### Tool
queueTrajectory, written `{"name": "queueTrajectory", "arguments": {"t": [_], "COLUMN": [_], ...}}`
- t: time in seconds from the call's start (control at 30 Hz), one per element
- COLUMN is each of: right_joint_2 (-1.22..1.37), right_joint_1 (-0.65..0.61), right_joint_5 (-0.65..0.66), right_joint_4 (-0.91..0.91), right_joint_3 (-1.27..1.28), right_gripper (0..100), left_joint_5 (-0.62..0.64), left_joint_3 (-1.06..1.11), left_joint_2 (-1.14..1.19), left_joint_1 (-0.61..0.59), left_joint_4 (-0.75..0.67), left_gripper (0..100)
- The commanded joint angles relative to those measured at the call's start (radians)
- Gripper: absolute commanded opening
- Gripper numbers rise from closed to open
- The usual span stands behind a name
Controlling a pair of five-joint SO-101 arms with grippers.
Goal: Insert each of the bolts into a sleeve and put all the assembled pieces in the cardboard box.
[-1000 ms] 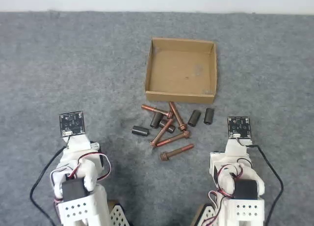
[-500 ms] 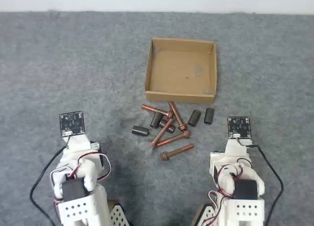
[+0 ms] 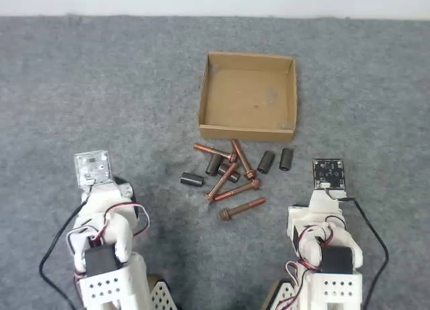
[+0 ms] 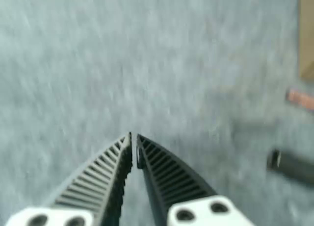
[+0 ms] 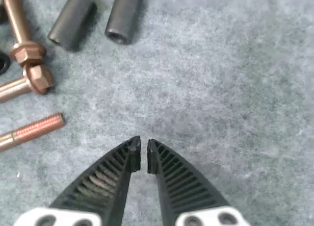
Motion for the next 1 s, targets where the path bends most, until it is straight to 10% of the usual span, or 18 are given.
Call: {"name": "queueTrajectory", "arguments": {"t": [0.0, 0.23, 0.97], "right_joint_2": [-0.022, -0.022, -0.018], "right_joint_1": [0.076, 0.191, 0.042], "right_joint_5": [0.012, 0.012, 0.009], "right_joint_4": [-0.027, -0.025, -0.43], "right_joint_3": [-0.002, -0.002, -0.026], "right_gripper": [0.6, 0.6, 0.6], "left_joint_5": [-0.005, -0.008, -0.009], "left_joint_3": [-0.027, -0.027, -0.019], "left_joint_2": [-0.023, -0.02, -0.02], "left_joint_1": [0.061, 0.322, 0.258], "left_joint_4": [-0.215, -0.055, -0.029], "left_gripper": [1, 1, 1]}}
